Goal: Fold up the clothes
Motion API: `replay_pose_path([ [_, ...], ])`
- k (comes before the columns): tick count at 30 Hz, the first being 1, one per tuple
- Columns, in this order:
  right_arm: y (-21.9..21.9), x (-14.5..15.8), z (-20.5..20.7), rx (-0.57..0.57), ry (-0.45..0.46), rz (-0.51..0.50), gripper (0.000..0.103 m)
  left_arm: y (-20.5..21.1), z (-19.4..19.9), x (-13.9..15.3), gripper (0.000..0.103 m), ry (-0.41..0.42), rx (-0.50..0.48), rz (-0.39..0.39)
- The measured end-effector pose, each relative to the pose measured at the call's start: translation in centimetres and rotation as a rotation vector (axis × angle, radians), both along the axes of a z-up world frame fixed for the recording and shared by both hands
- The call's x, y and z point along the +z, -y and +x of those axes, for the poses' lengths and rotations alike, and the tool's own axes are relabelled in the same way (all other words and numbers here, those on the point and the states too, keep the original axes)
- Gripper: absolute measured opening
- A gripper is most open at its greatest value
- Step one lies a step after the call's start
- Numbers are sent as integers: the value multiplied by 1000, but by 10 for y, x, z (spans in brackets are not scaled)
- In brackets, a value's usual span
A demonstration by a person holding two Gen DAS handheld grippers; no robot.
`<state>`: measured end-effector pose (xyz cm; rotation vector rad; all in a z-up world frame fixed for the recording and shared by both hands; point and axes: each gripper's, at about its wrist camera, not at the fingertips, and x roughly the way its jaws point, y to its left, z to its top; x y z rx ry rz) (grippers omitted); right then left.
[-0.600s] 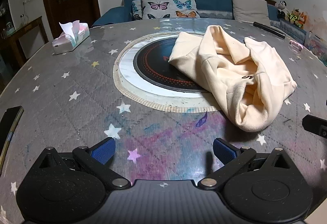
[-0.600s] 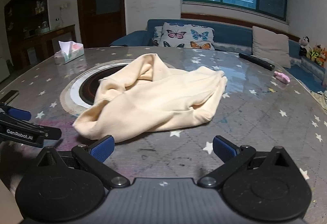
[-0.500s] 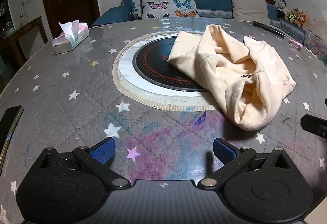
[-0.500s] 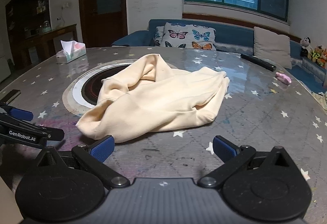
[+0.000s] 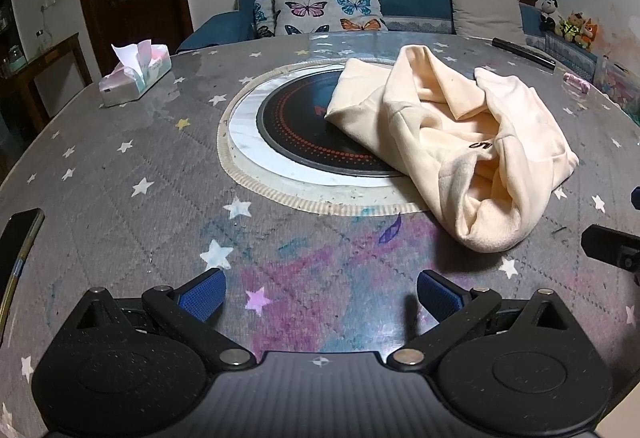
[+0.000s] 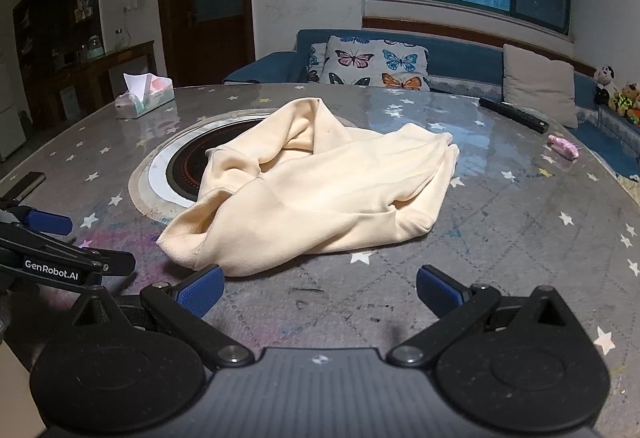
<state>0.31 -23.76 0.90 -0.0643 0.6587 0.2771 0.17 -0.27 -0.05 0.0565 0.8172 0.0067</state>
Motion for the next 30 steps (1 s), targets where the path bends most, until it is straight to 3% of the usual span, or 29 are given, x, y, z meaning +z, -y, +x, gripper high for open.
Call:
replay_pose_path([
  [18, -2, 4, 16, 20, -16, 12, 103, 4, 14, 6, 103, 12, -15, 29],
  [30, 5, 23, 62, 4, -6, 33, 100, 9, 59, 33, 101, 80, -44, 61],
])
